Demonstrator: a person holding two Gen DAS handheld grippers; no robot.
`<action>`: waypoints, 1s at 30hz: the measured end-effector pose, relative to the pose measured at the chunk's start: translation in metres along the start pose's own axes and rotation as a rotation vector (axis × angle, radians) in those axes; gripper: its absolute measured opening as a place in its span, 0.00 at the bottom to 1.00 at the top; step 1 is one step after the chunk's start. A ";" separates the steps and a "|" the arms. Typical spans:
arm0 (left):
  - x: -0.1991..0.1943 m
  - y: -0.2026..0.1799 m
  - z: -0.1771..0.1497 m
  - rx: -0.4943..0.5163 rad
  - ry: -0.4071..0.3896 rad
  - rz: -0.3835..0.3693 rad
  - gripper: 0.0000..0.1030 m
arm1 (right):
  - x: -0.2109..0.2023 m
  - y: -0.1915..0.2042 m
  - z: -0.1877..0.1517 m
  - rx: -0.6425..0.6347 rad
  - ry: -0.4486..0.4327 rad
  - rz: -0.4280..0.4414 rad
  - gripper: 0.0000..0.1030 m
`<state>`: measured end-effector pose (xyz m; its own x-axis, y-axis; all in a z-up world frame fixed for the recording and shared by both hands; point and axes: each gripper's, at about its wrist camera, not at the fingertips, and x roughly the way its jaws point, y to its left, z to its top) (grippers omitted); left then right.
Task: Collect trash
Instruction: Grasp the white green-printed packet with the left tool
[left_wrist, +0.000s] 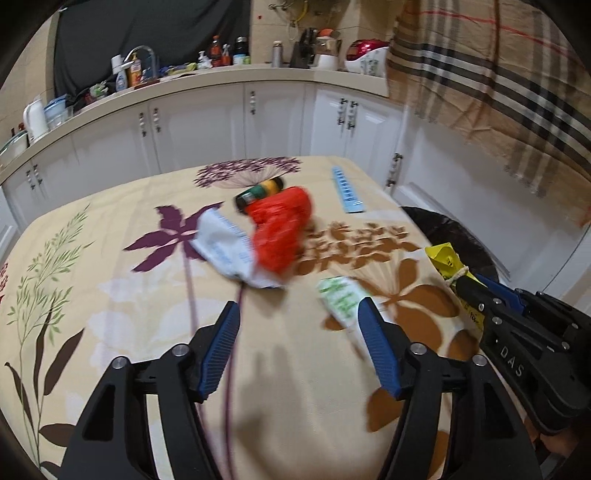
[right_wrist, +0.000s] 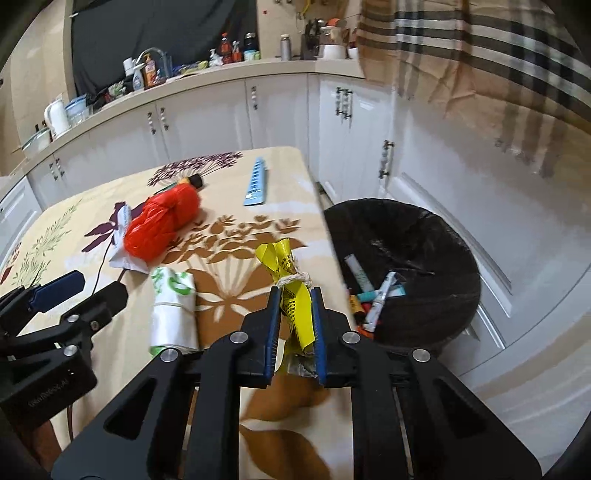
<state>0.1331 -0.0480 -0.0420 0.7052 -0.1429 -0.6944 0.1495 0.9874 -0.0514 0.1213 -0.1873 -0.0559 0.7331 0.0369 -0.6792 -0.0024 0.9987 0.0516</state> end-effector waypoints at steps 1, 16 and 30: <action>0.001 -0.005 0.000 0.005 -0.002 -0.001 0.66 | -0.002 -0.006 -0.001 0.010 -0.003 -0.002 0.15; 0.039 -0.039 -0.009 0.073 0.112 -0.014 0.28 | -0.002 -0.046 -0.014 0.086 -0.003 0.014 0.15; 0.022 -0.049 0.012 0.100 0.003 -0.012 0.27 | -0.008 -0.059 -0.002 0.082 -0.065 -0.041 0.15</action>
<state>0.1496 -0.1003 -0.0455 0.7013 -0.1540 -0.6960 0.2260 0.9741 0.0123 0.1139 -0.2459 -0.0550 0.7743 -0.0086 -0.6328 0.0819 0.9929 0.0867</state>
